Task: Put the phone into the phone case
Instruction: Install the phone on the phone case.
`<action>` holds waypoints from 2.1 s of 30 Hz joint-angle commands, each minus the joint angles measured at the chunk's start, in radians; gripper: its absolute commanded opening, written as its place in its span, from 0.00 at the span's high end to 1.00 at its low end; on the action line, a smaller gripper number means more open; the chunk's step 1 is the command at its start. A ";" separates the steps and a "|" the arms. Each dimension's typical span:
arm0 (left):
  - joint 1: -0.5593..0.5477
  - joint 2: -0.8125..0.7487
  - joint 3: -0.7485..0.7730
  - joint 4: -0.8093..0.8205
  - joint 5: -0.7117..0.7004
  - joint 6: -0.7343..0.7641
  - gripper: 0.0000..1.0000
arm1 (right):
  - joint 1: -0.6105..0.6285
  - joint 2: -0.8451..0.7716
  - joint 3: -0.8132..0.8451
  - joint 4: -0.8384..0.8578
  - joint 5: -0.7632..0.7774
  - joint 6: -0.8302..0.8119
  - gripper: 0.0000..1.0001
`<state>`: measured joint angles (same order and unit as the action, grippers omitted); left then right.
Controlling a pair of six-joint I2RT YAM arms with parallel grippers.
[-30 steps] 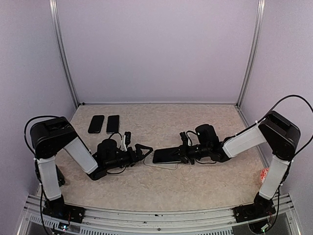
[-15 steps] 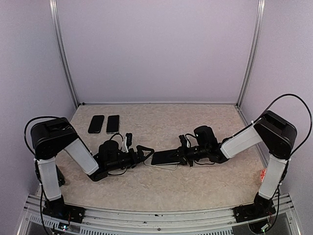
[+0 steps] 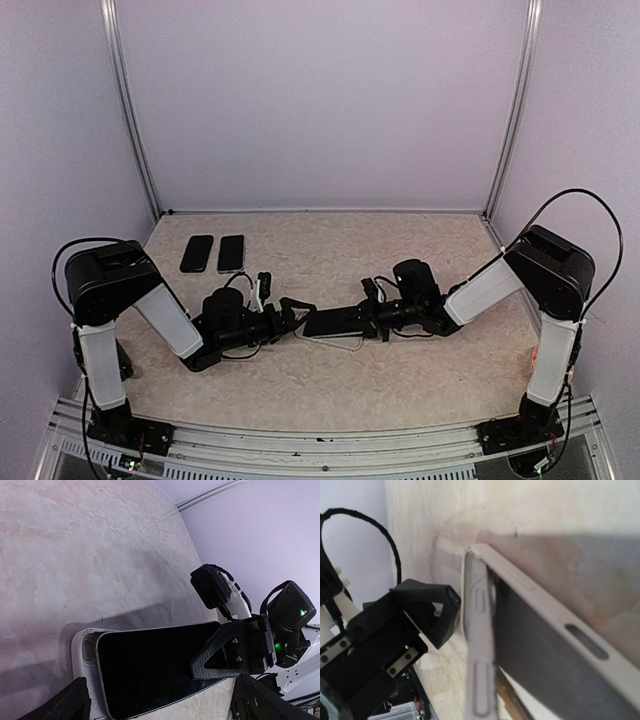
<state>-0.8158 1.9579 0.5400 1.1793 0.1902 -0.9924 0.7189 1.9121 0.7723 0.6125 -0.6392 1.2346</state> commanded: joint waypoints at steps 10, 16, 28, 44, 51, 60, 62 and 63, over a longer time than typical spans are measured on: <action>-0.042 0.019 -0.003 0.023 0.018 -0.031 0.01 | 0.024 0.072 0.016 0.091 -0.022 0.077 1.00; -0.005 -0.043 -0.022 -0.005 -0.001 -0.001 0.01 | 0.025 0.067 0.003 0.094 -0.014 0.077 1.00; -0.006 -0.122 0.054 -0.307 -0.083 0.097 0.01 | 0.024 0.054 0.006 0.073 -0.006 0.065 1.00; -0.042 -0.028 0.086 -0.249 -0.023 0.059 0.01 | 0.028 0.073 0.012 0.105 -0.019 0.092 1.00; -0.054 0.006 0.085 -0.197 0.000 0.034 0.01 | 0.034 0.114 0.013 0.166 -0.043 0.129 1.00; -0.055 -0.008 0.086 -0.193 0.009 0.038 0.01 | 0.034 0.127 0.035 0.165 -0.045 0.126 1.00; -0.054 -0.007 0.083 -0.191 0.011 0.039 0.01 | 0.034 0.131 0.036 0.169 -0.048 0.127 1.00; -0.055 -0.006 0.083 -0.189 0.012 0.038 0.01 | 0.034 0.134 0.035 0.176 -0.050 0.129 1.00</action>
<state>-0.8398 1.9244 0.6117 0.9703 0.1192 -0.9394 0.7254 2.0098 0.7879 0.7750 -0.6666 1.3529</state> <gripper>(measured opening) 0.989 0.048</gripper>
